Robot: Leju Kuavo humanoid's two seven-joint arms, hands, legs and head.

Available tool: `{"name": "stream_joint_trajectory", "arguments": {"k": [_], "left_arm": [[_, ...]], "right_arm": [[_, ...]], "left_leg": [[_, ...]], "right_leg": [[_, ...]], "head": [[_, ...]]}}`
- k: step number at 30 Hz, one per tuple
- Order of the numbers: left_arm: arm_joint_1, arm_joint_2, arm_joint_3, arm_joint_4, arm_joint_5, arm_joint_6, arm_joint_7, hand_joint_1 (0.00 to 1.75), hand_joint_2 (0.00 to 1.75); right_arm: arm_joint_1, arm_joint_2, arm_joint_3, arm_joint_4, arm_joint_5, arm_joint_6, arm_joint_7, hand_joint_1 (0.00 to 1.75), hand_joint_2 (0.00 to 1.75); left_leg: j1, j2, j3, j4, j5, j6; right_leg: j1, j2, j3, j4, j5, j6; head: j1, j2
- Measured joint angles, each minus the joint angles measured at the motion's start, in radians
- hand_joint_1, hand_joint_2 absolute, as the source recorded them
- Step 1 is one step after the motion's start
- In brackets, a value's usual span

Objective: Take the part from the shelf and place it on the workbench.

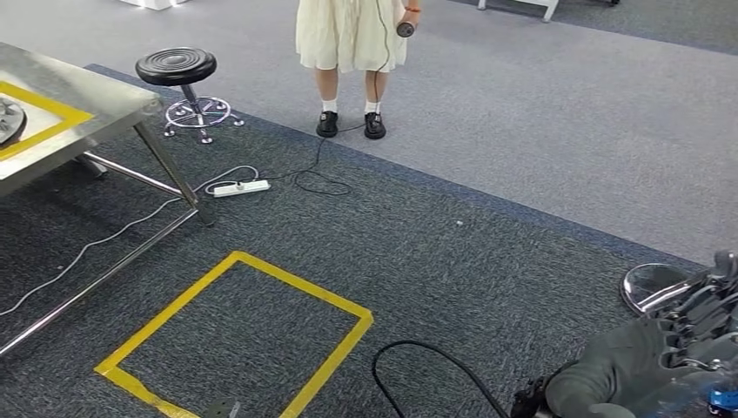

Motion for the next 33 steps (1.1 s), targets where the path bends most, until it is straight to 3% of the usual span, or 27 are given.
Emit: {"name": "stream_joint_trajectory", "arguments": {"k": [1, 5, 7, 9, 10, 11, 13, 15, 17, 19, 21, 23, 25, 26, 27, 30, 31, 33], "left_arm": [[0.0, 0.0, 0.0, 0.0, 0.0, 0.0, 0.0, 0.0, 0.0], [-0.001, -0.001, 0.001, 0.0, 0.0, 0.0, 0.0, 0.0, 0.0], [-0.001, -0.001, 0.001, 0.0, 0.001, 0.0, 0.0, 0.0, 0.0], [0.0, -0.001, 0.002, 0.0, 0.001, 0.0, 0.0, 0.0, 0.0], [0.0, -0.001, 0.002, 0.0, 0.002, 0.0, 0.0, 0.0, 0.0], [0.0, -0.001, 0.003, 0.0, 0.002, 0.0, 0.0, 0.0, 0.0], [0.001, 0.0, 0.003, 0.0, 0.002, 0.0, 0.0, 0.0, 0.0], [0.0, -0.001, 0.003, 0.0, 0.002, 0.0, 0.0, 0.0, 0.0], [0.0, -0.001, 0.003, 0.0, 0.002, 0.0, 0.0, 0.0, 0.0], [-0.001, -0.002, 0.004, 0.0, 0.002, 0.0, 0.0, 0.0, 0.0], [-0.002, -0.003, 0.004, 0.0, 0.002, 0.0, -0.001, 0.0, 0.0], [-0.001, -0.003, 0.005, 0.0, 0.002, 0.0, -0.002, 0.0, 0.0], [0.003, -0.002, 0.005, 0.0, 0.002, 0.0, -0.002, 0.0, 0.0], [0.003, -0.001, 0.005, 0.0, 0.001, 0.0, -0.002, 0.0, 0.0], [0.003, -0.001, 0.005, 0.0, 0.001, 0.0, -0.002, 0.0, 0.0], [0.001, -0.002, 0.005, 0.0, -0.001, 0.0, -0.002, 0.0, 0.0], [0.001, -0.002, 0.005, 0.0, -0.001, 0.0, -0.002, 0.0, 0.0], [0.001, -0.002, 0.005, 0.0, -0.001, 0.0, -0.002, 0.0, 0.0]], "right_arm": [[0.0, 0.0, 0.0, 0.0, -0.003, 0.0, 0.0, 0.0, 0.0], [0.0, 0.0, 0.002, 0.001, -0.014, 0.0, -0.002, 0.0, 0.0], [-0.001, 0.001, 0.004, 0.001, -0.023, 0.0, -0.004, 0.0, 0.0], [-0.001, 0.001, 0.007, 0.002, -0.031, 0.0, -0.005, 0.0, 0.0], [-0.001, 0.001, 0.007, 0.002, -0.032, 0.0, -0.006, 0.0, 0.0], [-0.001, 0.001, 0.007, 0.002, -0.033, 0.0, -0.006, 0.0, 0.0], [-0.001, 0.001, 0.007, 0.002, -0.033, 0.0, -0.006, 0.0, 0.0], [-0.001, 0.001, 0.007, 0.002, -0.033, 0.0, -0.006, 0.0, 0.0], [-0.001, 0.001, 0.008, 0.002, -0.033, 0.0, -0.006, 0.0, 0.0], [0.0, 0.001, 0.007, 0.002, -0.032, 0.0, -0.006, 0.0, 0.0], [-0.001, 0.0, 0.007, 0.002, -0.031, 0.0, -0.006, 0.0, 0.0], [-0.001, 0.0, 0.006, 0.001, -0.028, 0.0, -0.006, 0.0, 0.0], [-0.001, 0.0, 0.006, 0.001, -0.023, 0.0, -0.005, 0.0, 0.0], [0.0, 0.0, 0.005, 0.001, -0.02, 0.0, -0.005, 0.0, 0.0], [0.0, 0.0, 0.005, 0.0, -0.016, 0.0, -0.004, 0.0, 0.0], [0.0, 0.001, 0.002, -0.003, -0.004, 0.0, -0.003, 0.0, 0.0], [0.0, 0.001, 0.001, -0.004, -0.002, 0.0, -0.002, 0.0, 0.0], [0.001, 0.001, 0.0, -0.004, 0.001, 0.0, -0.002, 0.0, 0.0]], "left_leg": [[-0.001, 0.0, 0.0, 0.0, 0.0, -0.005], [0.001, 0.005, -0.004, 0.006, -0.009, -0.028], [0.001, 0.001, -0.039, 0.083, -0.06, -0.037], [0.002, -0.001, -0.102, 0.218, -0.124, -0.043], [0.002, -0.001, -0.126, 0.266, -0.137, -0.044], [0.002, -0.002, -0.133, 0.278, -0.129, -0.045], [0.005, -0.013, -0.091, 0.192, -0.063, -0.045], [0.012, -0.055, -0.028, 0.058, -0.008, -0.043], [0.015, -0.08, -0.001, -0.001, -0.001, -0.035], [0.013, -0.063, 0.001, -0.007, 0.0, -0.021], [0.013, -0.043, 0.003, -0.012, 0.004, -0.006], [0.011, -0.024, 0.005, -0.014, 0.004, 0.003], [0.009, -0.006, 0.005, -0.013, 0.003, 0.006], [0.008, 0.001, 0.005, -0.013, 0.003, 0.006], [0.008, 0.006, 0.006, -0.013, 0.002, 0.005], [0.005, 0.009, 0.012, -0.011, -0.002, -0.003], [0.003, 0.009, 0.013, -0.01, -0.003, -0.008], [0.001, 0.009, 0.013, -0.011, -0.002, -0.019]], "right_leg": [[0.002, -0.003, 0.016, -0.031, 0.006, -0.003], [0.003, 0.009, 0.017, -0.046, 0.012, -0.022], [-0.001, 0.018, 0.016, -0.05, 0.017, -0.03], [-0.002, 0.029, 0.013, -0.05, 0.019, -0.034], [-0.002, 0.036, 0.011, -0.05, 0.02, -0.034], [-0.003, 0.045, 0.011, -0.05, 0.02, -0.034], [-0.005, 0.068, 0.011, -0.05, 0.023, -0.03], [-0.005, 0.092, 0.007, -0.046, 0.025, -0.021], [-0.005, 0.112, -0.001, -0.046, 0.029, -0.009], [-0.009, 0.124, -0.009, -0.051, 0.035, 0.004], [-0.008, 0.084, -0.028, -0.02, 0.014, 0.013], [-0.005, 0.028, -0.079, 0.092, -0.05, 0.018], [-0.005, 0.012, -0.136, 0.217, -0.104, 0.021], [-0.005, 0.01, -0.144, 0.239, -0.105, 0.022], [-0.005, 0.01, -0.13, 0.22, -0.088, 0.021], [-0.005, 0.0, -0.017, 0.026, -0.007, 0.013], [-0.004, -0.003, 0.008, -0.019, 0.005, 0.008], [0.0, -0.002, 0.019, -0.042, 0.009, -0.004]], "head": [[-0.001, 0.0], [-0.002, 0.0], [-0.003, 0.0], [-0.004, 0.0], [-0.004, 0.0], [-0.004, 0.0], [-0.004, 0.0], [-0.004, 0.0], [-0.005, 0.0], [-0.005, 0.0], [0.0, 0.0], [0.006, 0.0], [0.007, 0.0], [0.007, 0.0], [0.006, 0.0], [0.007, 0.0], [0.006, 0.0], [0.006, 0.0]]}}
